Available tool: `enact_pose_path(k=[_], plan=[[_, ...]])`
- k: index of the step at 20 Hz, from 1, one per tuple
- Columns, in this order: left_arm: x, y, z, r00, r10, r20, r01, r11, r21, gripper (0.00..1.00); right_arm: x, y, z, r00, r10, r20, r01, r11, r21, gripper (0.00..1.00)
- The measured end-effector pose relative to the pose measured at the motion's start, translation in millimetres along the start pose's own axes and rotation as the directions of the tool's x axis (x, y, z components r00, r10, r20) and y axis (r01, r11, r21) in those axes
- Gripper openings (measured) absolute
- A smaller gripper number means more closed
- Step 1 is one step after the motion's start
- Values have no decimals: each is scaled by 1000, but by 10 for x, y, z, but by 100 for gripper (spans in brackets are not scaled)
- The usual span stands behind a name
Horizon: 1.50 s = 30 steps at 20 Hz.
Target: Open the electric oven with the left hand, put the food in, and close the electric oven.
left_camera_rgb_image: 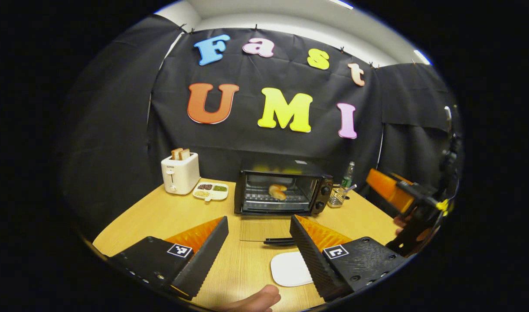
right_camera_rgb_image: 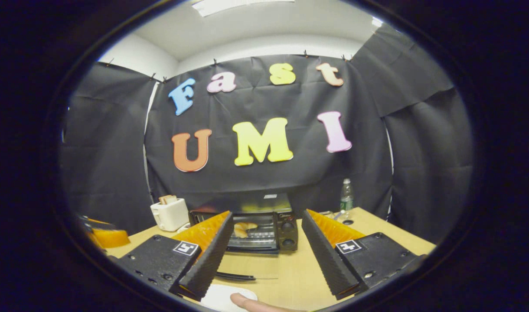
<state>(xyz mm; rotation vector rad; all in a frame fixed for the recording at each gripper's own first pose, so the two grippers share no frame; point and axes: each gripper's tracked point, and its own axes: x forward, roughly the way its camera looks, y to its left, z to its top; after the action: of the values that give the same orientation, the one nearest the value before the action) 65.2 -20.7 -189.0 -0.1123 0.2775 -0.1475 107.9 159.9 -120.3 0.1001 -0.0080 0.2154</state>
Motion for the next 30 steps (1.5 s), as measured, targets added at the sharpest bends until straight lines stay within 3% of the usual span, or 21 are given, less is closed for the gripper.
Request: enact_pose_path(k=[7, 9, 12, 15, 18, 23, 30], plan=[[668, -478, -757, 970, -77, -231, 76, 997, -14, 95, -454, -449, 415, 999, -25, 20, 26, 999, -39, 100], [817, -587, -918, 955, -86, -283, 88, 996, -7, 95, -530, -528, 499, 1000, -16, 25, 16, 1000, 7, 100], [1017, -607, -1064, 945, -50, -322, 58, 998, 15, 95, -607, -730, 519, 1000, -27, 8, 27, 999, 20, 99], [1174, -706, -1262, 921, -37, -388, 48, 999, 17, 95, -614, -932, 560, 998, -65, 11, 66, 997, -46, 100], [1178, -776, -1424, 893, -34, -450, 39, 999, 1, 95, -611, -1010, 596, 998, -58, 12, 59, 997, -44, 100], [1372, -694, -1502, 879, 10, -477, -2, 1000, 17, 95, -535, -1130, 546, 999, -44, 5, 44, 998, -47, 96], [1404, -722, -1370, 867, -7, -498, -12, 999, -34, 94, -531, -1195, 601, 999, -42, 15, 42, 998, -40, 96]])
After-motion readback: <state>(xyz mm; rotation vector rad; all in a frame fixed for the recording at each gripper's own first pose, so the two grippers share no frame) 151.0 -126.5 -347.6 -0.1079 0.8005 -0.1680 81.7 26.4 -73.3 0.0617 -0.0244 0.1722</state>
